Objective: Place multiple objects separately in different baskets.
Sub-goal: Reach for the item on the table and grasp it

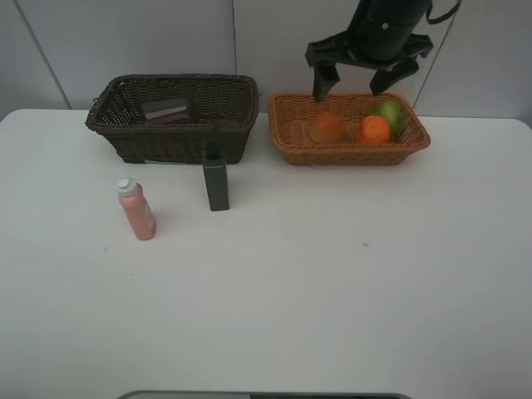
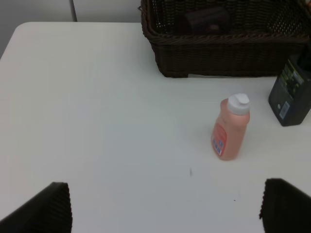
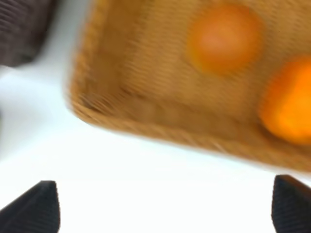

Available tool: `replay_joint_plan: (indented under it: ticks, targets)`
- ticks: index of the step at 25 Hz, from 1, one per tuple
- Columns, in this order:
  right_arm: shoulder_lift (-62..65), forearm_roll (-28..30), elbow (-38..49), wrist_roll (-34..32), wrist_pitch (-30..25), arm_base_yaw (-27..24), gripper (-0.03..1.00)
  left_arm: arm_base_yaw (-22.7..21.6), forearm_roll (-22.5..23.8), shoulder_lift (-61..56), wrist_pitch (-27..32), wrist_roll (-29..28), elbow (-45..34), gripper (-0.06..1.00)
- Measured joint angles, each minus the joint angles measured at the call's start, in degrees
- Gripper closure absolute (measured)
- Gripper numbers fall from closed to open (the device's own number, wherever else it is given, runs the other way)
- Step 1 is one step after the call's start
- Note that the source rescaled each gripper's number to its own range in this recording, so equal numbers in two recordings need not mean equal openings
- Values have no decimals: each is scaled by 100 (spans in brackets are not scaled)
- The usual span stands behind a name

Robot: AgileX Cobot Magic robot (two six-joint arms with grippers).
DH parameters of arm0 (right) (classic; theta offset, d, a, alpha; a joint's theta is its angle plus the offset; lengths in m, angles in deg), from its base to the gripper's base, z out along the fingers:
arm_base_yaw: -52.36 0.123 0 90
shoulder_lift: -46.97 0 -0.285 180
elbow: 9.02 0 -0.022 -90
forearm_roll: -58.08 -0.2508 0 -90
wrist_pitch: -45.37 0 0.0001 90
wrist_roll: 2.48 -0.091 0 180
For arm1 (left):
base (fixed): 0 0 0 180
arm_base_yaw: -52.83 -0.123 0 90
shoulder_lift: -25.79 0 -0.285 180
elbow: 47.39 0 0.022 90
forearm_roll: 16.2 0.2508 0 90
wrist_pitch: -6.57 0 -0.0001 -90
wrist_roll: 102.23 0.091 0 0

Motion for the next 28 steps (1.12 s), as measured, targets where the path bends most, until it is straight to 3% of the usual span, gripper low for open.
replay_joint_plan:
  ticks: [6, 10, 28]
  targets:
    - [1800, 0, 1700, 32, -51, -1163, 7, 0, 0, 0, 0, 0, 0, -6]
    - [3167, 0, 2467, 139, -73, -1625, 7, 0, 0, 0, 0, 0, 0, -6]
    - [8364, -6, 3961, 169, -540, -1680, 7, 0, 0, 0, 0, 0, 0, -6]
